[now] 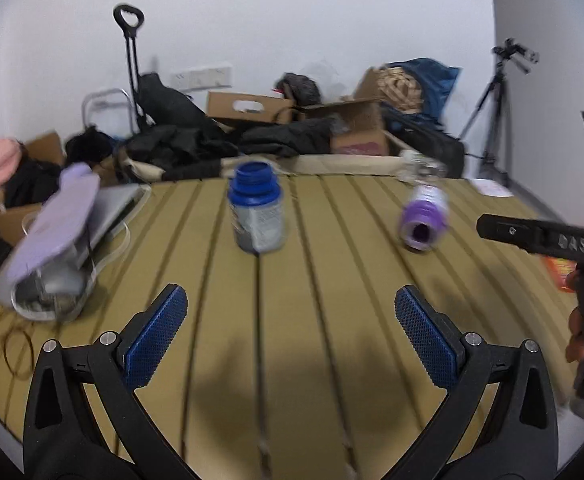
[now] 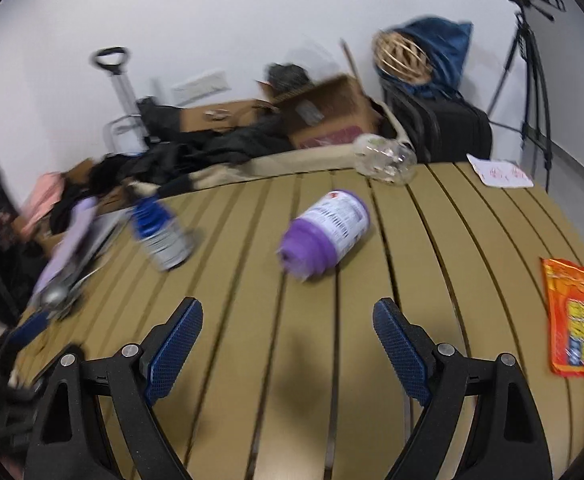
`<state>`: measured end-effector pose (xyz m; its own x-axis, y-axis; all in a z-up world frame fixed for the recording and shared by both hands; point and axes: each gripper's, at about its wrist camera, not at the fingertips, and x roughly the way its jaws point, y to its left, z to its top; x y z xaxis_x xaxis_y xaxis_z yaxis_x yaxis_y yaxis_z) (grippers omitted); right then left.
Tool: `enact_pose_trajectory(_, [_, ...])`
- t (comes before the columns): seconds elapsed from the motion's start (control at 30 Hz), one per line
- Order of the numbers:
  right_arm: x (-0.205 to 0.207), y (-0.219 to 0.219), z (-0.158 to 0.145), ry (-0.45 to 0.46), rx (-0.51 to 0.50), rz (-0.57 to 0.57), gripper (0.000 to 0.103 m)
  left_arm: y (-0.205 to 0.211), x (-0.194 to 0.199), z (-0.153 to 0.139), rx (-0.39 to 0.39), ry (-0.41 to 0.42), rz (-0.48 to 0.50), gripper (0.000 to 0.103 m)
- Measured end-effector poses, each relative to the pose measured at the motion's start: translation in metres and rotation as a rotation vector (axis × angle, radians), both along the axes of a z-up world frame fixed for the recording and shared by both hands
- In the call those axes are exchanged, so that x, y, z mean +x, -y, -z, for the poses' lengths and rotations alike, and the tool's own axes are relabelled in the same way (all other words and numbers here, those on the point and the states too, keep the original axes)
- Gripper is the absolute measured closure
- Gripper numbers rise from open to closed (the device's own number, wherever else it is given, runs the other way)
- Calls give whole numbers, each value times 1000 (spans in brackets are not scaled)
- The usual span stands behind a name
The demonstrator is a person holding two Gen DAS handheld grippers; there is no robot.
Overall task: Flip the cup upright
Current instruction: 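Move both tools toward the table and the lying purple-capped bottle, then close the right gripper around the lying purple-capped bottle's body, then lift the bottle with the right gripper while the left gripper closes on it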
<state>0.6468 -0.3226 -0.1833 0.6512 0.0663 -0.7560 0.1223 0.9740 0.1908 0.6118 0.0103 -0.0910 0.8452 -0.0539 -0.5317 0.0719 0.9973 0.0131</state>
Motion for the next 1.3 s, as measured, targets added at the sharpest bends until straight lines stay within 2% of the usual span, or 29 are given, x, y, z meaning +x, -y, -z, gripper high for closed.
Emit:
enact_pose_trajectory(0.07, [25, 2, 13, -2, -10, 35, 12, -2, 19, 10, 5, -10, -19, 0])
enact_pose_trajectory(0.17, [55, 5, 26, -8, -60, 114, 12, -8, 43, 18, -33, -48, -19, 0])
enact_pose_trajectory(0.27, [83, 11, 44, -50, -52, 160, 12, -6, 61, 22, -53, -81, -4, 0])
enact_pose_trajectory(0.3, [89, 14, 49, -68, -46, 178, 12, -4, 65, 23, -46, -87, 7, 0])
enact_pose_trajectory(0.37, [95, 24, 62, -95, 32, 181, 12, 1, 68, 23, -24, -84, 23, 0])
enact_pose_trajectory(0.43, [96, 24, 68, -120, 82, 119, 27, 3, 70, 21, -13, -71, 38, 0])
enact_pose_trajectory(0.47, [94, 18, 69, -119, 81, 39, 33, 3, 71, 20, -13, -63, 44, 0])
enact_pose_trajectory(0.57, [73, -8, 66, -120, 69, -236, 33, 4, 76, 22, -27, -56, 60, 0])
enact_pose_trajectory(0.67, [34, -35, 63, -132, 6, -472, 33, 10, 78, 28, -74, -95, 135, 0])
enact_pose_trajectory(0.77, [7, -49, 59, -121, -36, -591, 33, 18, 83, 29, -163, -127, 206, 0])
enact_pose_trajectory(0.83, [-3, -52, 57, -110, -50, -634, 33, 29, 87, 28, -182, -120, 215, 2])
enact_pose_trajectory(0.87, [-4, -53, 57, -105, -57, -643, 33, 37, 90, 28, -181, -125, 231, 3])
enact_pose_trajectory(0.9, [-5, -52, 57, -104, -57, -652, 33, 43, 94, 28, -184, -135, 248, 12])
enact_pose_trajectory(1.03, [-11, -50, 58, -97, -51, -681, 33, 67, 107, 26, -185, -183, 319, 35])
enact_pose_trajectory(1.1, [-10, -44, 58, -92, -54, -669, 32, 77, 116, 30, -158, -215, 325, 58])
enact_pose_trajectory(1.2, [-8, -28, 57, -72, -40, -609, 32, 72, 123, 37, -166, -248, 299, 62])
enact_pose_trajectory(1.3, [-2, -6, 57, -72, -16, -512, 25, 64, 117, 38, -139, -227, 270, 62])
